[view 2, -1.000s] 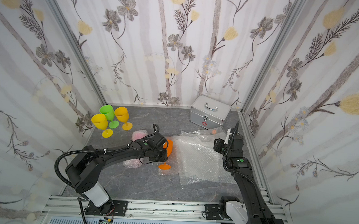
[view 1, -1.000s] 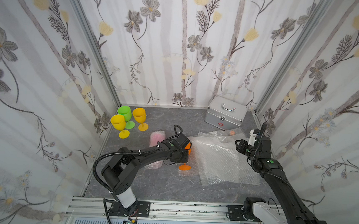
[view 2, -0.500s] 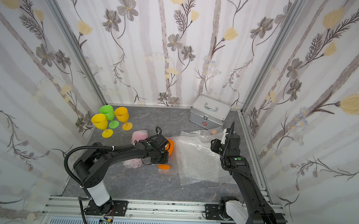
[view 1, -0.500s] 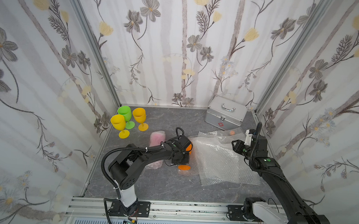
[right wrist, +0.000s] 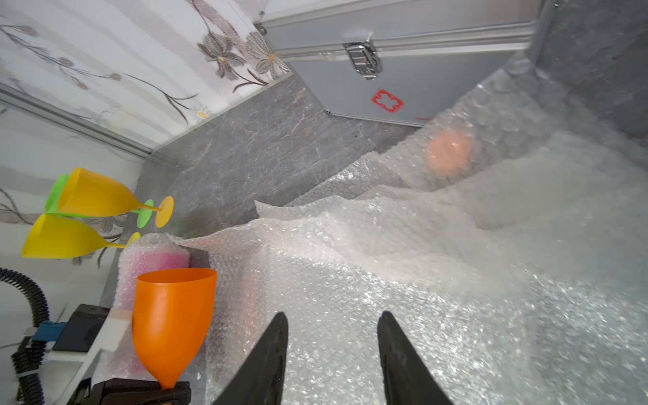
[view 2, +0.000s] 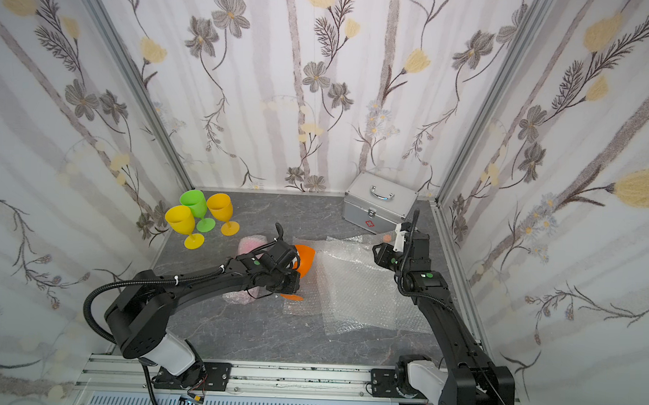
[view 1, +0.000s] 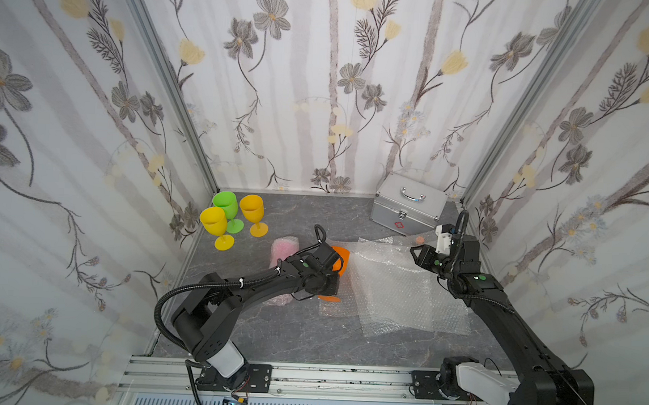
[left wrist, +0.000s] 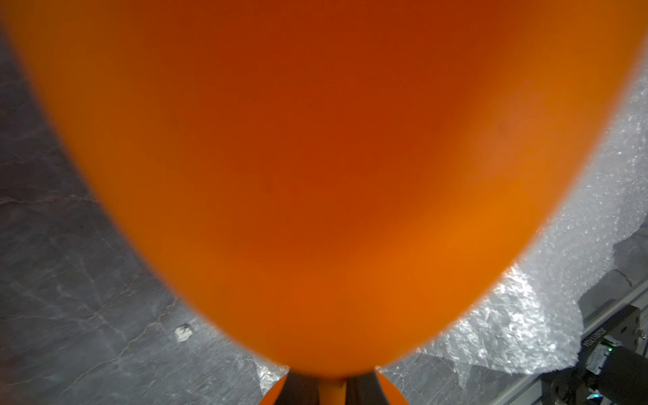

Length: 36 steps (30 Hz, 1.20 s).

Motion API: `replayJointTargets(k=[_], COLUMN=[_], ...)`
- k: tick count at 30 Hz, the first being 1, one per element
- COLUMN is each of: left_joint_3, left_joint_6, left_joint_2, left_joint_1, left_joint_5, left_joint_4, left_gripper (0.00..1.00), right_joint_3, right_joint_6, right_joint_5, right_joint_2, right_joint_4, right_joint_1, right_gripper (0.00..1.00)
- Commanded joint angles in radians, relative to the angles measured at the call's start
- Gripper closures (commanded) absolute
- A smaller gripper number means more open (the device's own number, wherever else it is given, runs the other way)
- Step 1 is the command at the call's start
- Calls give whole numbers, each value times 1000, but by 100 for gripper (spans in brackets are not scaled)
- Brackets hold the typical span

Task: Unpack wine glasses from bubble wrap
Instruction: Pick up the wine glass from the bubble wrap.

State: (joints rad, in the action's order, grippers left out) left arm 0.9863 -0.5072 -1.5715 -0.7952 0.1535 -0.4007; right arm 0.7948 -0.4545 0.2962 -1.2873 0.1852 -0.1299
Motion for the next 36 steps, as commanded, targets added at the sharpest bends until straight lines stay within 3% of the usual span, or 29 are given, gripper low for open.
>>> replayJointTargets(k=[1,7,16,26,36], left_joint_3=[-19,-55,-110,-120,-140], left_joint_6=[122,279,438,457,463], left_joint_2=[35,70,121,121,146], left_joint_1=[-37,-169,-318,-332,-334], left_joint_5=[-74,-311,-506,-549,-564], left_joint_4=[28,114,255,269,306], left_gripper=[96,95,96,95,94], right_joint_3=[51,198,284,272,253], right_joint_6=[-2,30,121,142,127], right_joint_5=[157,274,326,335,335], right_joint_2=[-47,-178,-339,-387,-369], right_joint_4=[-51,27,143,156,134], right_joint_1=[-8,-55,-165,-252,-255], right_gripper=[57,57,57,60,82])
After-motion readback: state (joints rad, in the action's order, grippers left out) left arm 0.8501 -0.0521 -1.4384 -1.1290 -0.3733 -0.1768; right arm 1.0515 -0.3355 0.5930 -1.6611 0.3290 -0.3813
